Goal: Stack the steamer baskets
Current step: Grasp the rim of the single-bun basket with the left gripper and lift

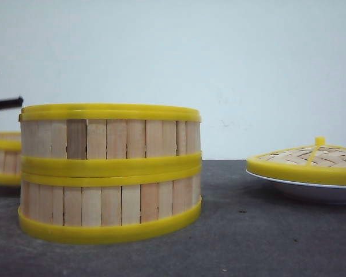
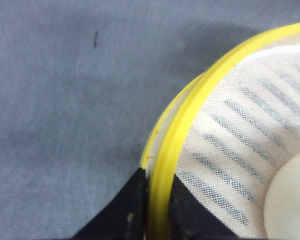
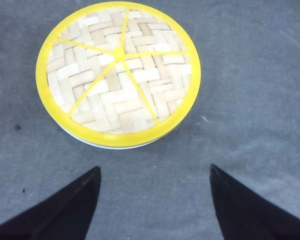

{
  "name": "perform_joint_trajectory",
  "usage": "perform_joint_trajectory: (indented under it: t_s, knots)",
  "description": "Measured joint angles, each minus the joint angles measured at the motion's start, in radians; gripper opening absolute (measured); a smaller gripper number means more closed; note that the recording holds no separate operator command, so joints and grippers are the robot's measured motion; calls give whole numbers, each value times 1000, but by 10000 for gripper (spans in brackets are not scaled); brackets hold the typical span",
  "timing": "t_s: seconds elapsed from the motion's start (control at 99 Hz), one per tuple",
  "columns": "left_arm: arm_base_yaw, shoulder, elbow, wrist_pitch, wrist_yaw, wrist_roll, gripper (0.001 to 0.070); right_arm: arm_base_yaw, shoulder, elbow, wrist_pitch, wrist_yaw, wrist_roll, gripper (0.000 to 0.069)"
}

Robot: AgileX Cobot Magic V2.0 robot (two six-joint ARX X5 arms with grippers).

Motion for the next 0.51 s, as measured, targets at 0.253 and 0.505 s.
perform_joint_trajectory:
  t_s: [0.253, 0.505]
  knots:
    - [1, -130, 129, -156, 109, 12, 20, 0, 0, 0, 1, 0, 0, 425]
    - [-17, -263, 129, -338, 227, 45, 20, 0, 0, 0, 1, 0, 0, 425]
